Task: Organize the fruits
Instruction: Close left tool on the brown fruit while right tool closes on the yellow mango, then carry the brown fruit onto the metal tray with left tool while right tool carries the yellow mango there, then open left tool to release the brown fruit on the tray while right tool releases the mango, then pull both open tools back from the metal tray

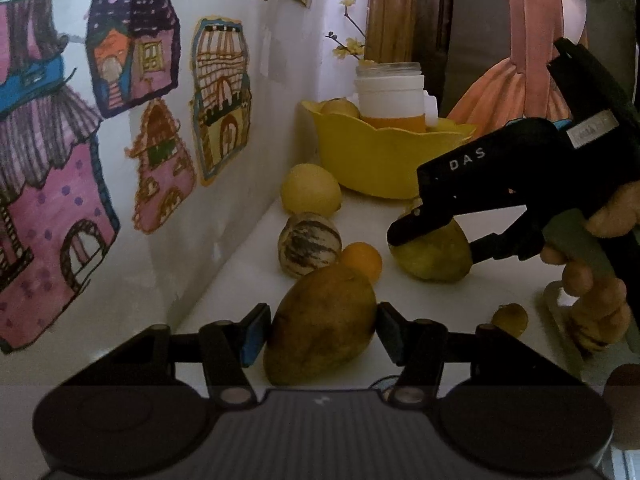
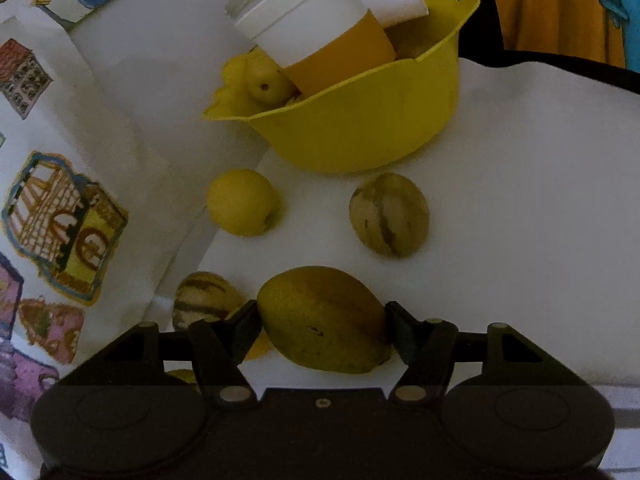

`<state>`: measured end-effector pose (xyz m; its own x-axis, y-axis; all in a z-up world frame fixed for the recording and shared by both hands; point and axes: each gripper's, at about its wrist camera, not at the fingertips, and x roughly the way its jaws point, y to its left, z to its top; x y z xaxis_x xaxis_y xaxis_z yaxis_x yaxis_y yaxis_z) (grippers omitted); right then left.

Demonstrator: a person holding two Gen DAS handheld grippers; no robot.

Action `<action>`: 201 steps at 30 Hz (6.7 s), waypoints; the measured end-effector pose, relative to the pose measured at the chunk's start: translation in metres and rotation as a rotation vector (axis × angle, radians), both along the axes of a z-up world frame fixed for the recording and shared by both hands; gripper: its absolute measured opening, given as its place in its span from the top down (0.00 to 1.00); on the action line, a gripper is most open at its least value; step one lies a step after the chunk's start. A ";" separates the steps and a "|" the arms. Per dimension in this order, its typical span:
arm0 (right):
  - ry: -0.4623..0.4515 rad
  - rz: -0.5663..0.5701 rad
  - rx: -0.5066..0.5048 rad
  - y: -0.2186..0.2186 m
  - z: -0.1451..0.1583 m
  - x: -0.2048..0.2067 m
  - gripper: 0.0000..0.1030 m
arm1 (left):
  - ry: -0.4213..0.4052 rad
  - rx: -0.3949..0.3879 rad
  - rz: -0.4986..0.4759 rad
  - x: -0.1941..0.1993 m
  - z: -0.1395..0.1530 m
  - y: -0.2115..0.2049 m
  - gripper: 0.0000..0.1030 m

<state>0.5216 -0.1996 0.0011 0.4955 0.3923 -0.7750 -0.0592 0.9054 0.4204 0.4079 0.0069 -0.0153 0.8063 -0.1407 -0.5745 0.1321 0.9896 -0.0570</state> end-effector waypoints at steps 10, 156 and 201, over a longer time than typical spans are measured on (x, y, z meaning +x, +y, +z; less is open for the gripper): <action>0.003 0.033 0.060 -0.003 0.002 -0.023 0.34 | 0.005 -0.021 0.006 -0.026 0.001 -0.002 0.40; -0.131 0.148 -0.224 -0.084 0.043 -0.435 0.01 | 0.187 -0.005 -0.094 -0.313 0.063 -0.029 0.00; -0.475 0.448 -0.404 -0.037 0.104 -0.275 0.01 | 0.069 0.125 0.052 -0.149 0.077 0.021 0.00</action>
<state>0.2469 -0.2364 0.1053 0.6714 0.3655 -0.6447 -0.5482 0.8303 -0.1001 0.2588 0.0275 0.0615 0.7684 -0.0238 -0.6395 0.0802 0.9950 0.0594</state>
